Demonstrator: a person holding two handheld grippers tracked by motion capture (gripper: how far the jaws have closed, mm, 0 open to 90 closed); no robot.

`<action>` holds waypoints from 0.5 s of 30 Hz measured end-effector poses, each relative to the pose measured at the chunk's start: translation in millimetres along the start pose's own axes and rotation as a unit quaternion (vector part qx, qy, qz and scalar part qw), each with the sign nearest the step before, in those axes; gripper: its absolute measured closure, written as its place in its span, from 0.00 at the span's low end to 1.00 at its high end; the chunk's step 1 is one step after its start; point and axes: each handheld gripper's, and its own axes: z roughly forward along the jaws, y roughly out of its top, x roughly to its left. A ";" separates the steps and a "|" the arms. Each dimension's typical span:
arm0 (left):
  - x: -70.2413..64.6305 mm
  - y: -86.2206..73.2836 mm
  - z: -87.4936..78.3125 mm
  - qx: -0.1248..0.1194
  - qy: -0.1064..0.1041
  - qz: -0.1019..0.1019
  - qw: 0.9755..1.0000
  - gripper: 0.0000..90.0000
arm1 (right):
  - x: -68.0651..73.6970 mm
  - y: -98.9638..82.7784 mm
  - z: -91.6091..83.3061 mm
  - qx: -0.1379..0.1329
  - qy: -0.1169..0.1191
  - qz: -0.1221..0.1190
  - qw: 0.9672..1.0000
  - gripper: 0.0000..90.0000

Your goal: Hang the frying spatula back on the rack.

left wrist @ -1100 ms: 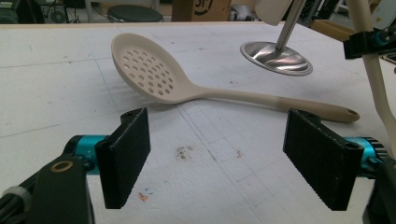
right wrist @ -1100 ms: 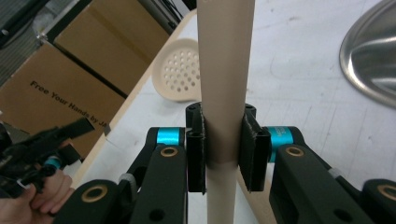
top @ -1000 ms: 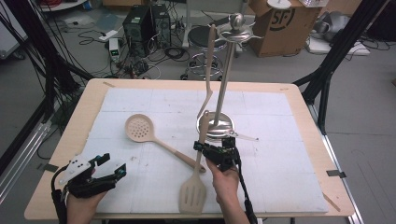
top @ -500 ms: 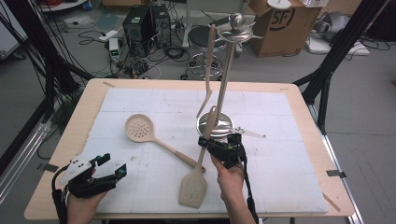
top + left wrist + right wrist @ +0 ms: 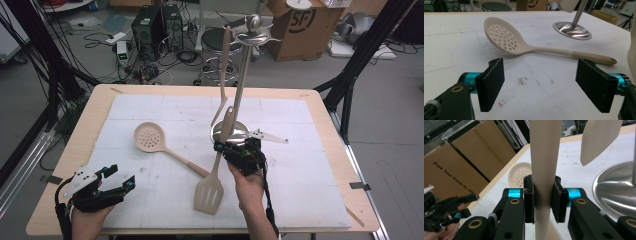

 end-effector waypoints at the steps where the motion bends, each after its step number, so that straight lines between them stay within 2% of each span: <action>1: 0.1 0.0 0.0 0.000 0.000 0.000 1.000 0.26 | 0.1 2.0 -1.4 -0.001 0.000 0.002 1.000 0.85; 7: -0.2 -0.3 0.6 0.001 0.001 -0.001 1.000 0.26 | 2.3 14.7 -8.1 -0.010 -0.010 -0.018 1.000 0.85; 15: -0.1 -0.3 0.3 0.001 0.001 -0.001 1.000 0.26 | 7.7 33.7 -15.4 -0.025 -0.008 -0.034 0.999 0.85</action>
